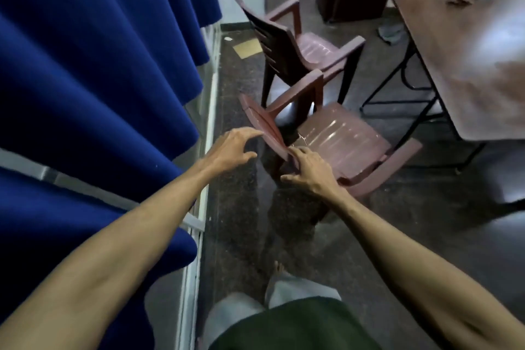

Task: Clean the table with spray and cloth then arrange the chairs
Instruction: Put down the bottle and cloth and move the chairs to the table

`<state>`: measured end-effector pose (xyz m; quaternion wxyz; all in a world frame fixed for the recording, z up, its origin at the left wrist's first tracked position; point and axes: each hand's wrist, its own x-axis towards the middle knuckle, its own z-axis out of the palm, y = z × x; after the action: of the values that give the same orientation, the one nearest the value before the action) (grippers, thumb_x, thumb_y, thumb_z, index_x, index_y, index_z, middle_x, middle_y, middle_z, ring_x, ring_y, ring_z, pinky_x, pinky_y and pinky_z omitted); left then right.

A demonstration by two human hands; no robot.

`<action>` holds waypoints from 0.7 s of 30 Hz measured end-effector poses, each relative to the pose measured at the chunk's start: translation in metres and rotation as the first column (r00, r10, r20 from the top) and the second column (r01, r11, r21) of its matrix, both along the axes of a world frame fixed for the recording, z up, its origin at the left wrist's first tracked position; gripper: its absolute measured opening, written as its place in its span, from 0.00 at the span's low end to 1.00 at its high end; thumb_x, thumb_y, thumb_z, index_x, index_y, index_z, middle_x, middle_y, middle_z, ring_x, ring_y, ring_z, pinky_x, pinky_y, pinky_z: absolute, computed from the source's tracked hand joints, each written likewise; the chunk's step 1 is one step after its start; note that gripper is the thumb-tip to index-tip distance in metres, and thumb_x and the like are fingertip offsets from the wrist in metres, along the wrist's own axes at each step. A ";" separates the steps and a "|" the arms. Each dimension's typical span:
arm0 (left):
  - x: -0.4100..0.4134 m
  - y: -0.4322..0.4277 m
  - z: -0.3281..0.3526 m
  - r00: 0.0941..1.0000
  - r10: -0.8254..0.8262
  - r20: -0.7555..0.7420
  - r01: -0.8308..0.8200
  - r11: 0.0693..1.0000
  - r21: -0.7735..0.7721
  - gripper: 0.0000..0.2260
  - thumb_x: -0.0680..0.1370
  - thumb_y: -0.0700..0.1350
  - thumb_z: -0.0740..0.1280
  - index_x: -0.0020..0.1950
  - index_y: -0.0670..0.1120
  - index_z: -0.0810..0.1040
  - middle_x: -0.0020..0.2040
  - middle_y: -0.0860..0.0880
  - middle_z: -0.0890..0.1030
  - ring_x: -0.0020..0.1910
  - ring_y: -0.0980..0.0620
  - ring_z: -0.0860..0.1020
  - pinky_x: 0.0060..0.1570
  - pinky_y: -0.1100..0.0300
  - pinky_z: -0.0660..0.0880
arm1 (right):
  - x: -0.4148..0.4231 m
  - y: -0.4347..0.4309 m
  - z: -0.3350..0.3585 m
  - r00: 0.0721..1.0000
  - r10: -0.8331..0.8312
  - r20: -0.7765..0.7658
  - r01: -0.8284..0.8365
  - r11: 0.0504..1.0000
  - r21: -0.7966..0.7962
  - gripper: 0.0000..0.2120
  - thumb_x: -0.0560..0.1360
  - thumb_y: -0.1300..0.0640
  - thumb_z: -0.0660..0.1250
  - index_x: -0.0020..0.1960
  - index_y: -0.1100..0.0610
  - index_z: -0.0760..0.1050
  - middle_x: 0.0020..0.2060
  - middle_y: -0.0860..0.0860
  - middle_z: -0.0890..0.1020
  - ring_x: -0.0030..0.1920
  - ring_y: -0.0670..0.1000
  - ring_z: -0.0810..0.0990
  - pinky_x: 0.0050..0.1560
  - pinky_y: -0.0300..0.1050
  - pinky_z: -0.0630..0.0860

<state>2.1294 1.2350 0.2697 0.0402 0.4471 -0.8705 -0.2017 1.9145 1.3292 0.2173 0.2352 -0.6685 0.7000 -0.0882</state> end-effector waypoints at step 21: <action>-0.080 -0.170 -0.065 0.373 -0.819 0.436 0.842 0.496 0.211 0.32 0.69 0.49 0.65 0.74 0.65 0.70 0.62 0.50 0.83 0.58 0.45 0.81 0.55 0.52 0.78 | 0.047 -0.047 -0.025 0.819 -0.509 -0.264 0.560 0.810 0.177 0.13 0.74 0.57 0.66 0.58 0.51 0.77 0.52 0.53 0.83 0.52 0.58 0.81 0.60 0.69 0.73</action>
<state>2.0494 1.0652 0.2045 -0.2742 -0.0170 -0.9599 -0.0553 1.9611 1.2825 0.1926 0.2087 -0.4144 0.8858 0.0056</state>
